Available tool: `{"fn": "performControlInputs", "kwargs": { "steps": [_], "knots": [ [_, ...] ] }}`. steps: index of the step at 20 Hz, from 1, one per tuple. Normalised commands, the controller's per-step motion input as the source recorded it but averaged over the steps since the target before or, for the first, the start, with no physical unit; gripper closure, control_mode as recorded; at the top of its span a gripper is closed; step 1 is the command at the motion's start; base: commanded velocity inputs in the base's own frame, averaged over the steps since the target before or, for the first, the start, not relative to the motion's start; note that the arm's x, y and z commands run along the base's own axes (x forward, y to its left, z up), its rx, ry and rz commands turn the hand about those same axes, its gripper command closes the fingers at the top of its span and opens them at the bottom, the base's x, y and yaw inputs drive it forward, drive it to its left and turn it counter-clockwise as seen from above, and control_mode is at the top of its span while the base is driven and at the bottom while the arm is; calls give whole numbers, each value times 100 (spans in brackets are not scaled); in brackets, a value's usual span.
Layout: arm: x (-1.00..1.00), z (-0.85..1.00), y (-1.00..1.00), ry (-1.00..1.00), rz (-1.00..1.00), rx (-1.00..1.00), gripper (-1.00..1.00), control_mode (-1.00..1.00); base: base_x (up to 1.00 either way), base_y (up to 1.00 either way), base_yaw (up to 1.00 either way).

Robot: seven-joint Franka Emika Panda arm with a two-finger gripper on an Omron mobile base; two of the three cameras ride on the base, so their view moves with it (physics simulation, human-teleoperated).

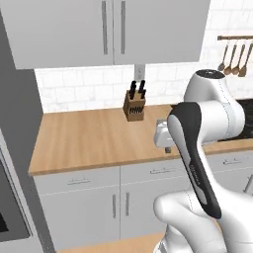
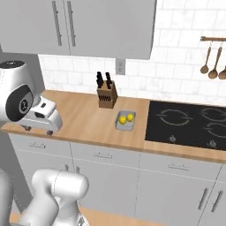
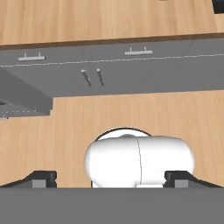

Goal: Take the meat container that has the fish and place it on the second highest rack of the freezer. Then take the vegetable container that has the lemons and place it on the highest rack of the freezer.

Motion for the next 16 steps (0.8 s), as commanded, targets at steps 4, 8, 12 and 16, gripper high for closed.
{"fn": "performControlInputs", "kwargs": {
  "steps": [4, 8, 12, 16],
  "knots": [
    [0, 0, 0, 0, 0, 0, -100, 100, 59, -76, 0],
    [0, 0, 0, 0, 0, 0, -100, 100, 51, -54, -2],
    [15, -9, -9, 10, -13, 9, -100, -100, 6, -5, -2],
    [83, -28, -3, 10, -34, 7, -100, -100, 0, 0, 0]
  ]
}}
